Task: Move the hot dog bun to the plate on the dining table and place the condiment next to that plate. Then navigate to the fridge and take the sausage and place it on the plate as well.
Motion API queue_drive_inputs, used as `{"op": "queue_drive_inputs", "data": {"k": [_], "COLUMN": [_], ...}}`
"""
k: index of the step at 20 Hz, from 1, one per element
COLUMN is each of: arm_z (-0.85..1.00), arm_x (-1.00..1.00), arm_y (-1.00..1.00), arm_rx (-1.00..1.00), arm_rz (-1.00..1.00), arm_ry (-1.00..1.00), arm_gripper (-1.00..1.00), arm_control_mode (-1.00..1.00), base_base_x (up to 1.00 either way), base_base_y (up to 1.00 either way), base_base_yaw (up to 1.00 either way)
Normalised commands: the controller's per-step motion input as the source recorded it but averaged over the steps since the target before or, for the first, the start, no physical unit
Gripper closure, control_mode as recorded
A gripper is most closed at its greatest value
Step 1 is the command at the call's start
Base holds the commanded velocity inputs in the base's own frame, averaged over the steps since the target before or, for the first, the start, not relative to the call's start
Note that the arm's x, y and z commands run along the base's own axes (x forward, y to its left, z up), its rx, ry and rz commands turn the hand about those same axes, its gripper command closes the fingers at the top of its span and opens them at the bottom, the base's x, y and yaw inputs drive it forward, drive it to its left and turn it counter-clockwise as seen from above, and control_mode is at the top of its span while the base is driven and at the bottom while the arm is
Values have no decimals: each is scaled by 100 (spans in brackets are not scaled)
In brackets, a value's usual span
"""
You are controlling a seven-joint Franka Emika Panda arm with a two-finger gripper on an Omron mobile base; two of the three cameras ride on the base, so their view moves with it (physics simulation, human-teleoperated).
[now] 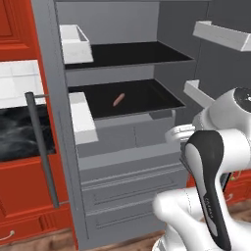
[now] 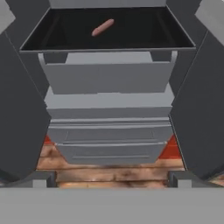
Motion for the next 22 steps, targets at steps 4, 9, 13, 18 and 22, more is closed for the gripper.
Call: {"op": "queue_drive_inputs", "data": {"k": [4, 9, 13, 18, 22], "arm_z": [0, 0, 0, 0, 0], "arm_x": [0, 0, 0, 0, 0], "arm_y": [0, 0, 0, 0, 0], "arm_rx": [0, 0, 0, 0, 0], "arm_rz": [0, 0, 0, 0, 0], "arm_ry": [0, 0, 0, 0, 0], "arm_gripper": [-100, -100, -100, -100, -100], "arm_control_mode": [100, 100, 100, 100, 100], "base_base_x": [67, 67, 62, 63, 59], "base_base_y": [36, 39, 17, 4, 3], "base_base_yaw": [-10, -1, 25, 25, 12]}}
